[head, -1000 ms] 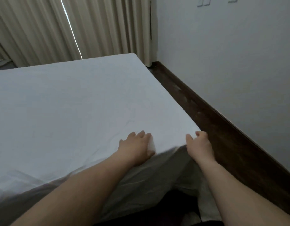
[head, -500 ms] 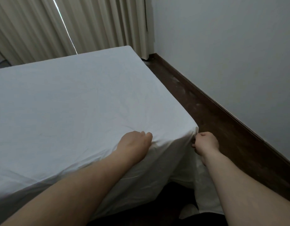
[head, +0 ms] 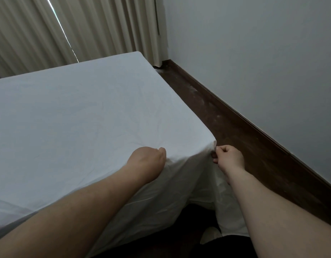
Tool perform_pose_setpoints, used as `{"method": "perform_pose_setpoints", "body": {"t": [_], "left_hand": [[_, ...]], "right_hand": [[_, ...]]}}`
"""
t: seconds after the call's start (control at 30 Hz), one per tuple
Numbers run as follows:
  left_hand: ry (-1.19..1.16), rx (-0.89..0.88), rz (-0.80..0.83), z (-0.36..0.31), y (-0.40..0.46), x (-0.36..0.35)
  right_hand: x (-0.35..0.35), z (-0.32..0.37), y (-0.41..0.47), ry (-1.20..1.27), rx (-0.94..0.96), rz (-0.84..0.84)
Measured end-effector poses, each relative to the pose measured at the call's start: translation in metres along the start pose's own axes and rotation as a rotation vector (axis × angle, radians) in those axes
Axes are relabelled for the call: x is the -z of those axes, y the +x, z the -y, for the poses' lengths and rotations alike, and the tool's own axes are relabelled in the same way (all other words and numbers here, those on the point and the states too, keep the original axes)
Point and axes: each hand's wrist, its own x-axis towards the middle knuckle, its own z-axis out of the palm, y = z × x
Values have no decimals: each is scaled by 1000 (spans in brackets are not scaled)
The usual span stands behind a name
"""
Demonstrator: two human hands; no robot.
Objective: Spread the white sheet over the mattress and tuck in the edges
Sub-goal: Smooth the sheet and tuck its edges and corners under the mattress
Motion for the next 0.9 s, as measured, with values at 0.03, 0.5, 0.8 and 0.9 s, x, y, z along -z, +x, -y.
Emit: {"method": "perform_pose_setpoints", "body": {"t": [0.03,0.5,0.8,0.9], "left_hand": [[-3,-1,-2,0,1,0],[100,-79,52,-20,8,8],[86,-121,40,-15,0,9],[40,-88,3,-15,-2,6]], "right_hand": [[0,-1,1,-15,-9,22],[-11,-11,17,-116,-91,-21],[-10,6,12,-95,-21,-182],[-10,-17,15,-38,-365,20]]}}
